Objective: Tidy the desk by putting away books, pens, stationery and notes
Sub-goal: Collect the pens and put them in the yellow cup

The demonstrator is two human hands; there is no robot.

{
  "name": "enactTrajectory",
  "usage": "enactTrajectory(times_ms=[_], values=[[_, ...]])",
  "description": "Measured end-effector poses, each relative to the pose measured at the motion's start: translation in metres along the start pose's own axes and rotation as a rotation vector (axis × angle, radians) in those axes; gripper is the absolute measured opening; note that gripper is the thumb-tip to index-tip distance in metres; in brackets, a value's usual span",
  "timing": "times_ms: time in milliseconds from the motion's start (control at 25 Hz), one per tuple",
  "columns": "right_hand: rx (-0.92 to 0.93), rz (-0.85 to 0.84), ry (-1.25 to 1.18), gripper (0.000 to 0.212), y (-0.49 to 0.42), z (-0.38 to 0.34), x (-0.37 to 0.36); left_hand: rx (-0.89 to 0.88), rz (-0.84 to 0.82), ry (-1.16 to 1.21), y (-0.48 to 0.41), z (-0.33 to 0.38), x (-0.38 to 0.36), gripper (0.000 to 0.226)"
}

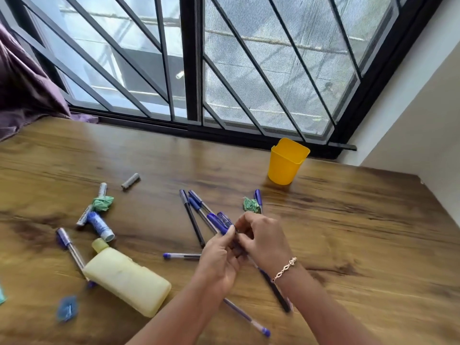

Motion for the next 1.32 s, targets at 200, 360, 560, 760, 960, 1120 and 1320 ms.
enactTrajectory(times_ms=[200,360,560,760,960,1120,1320], values=[[-0.187,0.124,-0.135,0.006,-0.023,0.039,0.023,0.003,0.026,0.045,0.002,0.005,0.007,0.017],[-0.396,0.082,0.113,0.020,-0.056,0.087,0.024,0.006,0.025,0.035,0.003,0.007,0.013,0.016],[-0.461,-0.048,0.265,0.035,-0.076,0.096,-0.001,0.002,0.037,0.035,0.002,0.009,0.017,0.013],[-0.483,-0.015,0.259,0.028,-0.079,0.096,-0.001,-0.005,0.054,0.028,0.003,0.011,0.018,0.011],[-0.417,0.099,0.010,0.026,-0.057,0.069,0.030,0.020,0.056,0.035,0.001,0.010,0.019,0.013],[-0.200,-0.093,-0.027,0.021,-0.018,0.010,0.018,0.009,0.027,0.050,0.001,0.008,0.013,0.032],[-0.057,-0.153,0.150,0.017,0.012,-0.029,-0.008,0.026,-0.043,0.115,0.006,0.005,-0.001,0.039]])
Point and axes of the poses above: each hand's wrist, its own y-axis away from the middle knuckle, its own x-axis out of the back of the hand, z = x × y, the point moved 7 cm from there along -y, towards the middle knuckle, and after that the axes turned 2 degrees about -y, right-handed, at the moved point
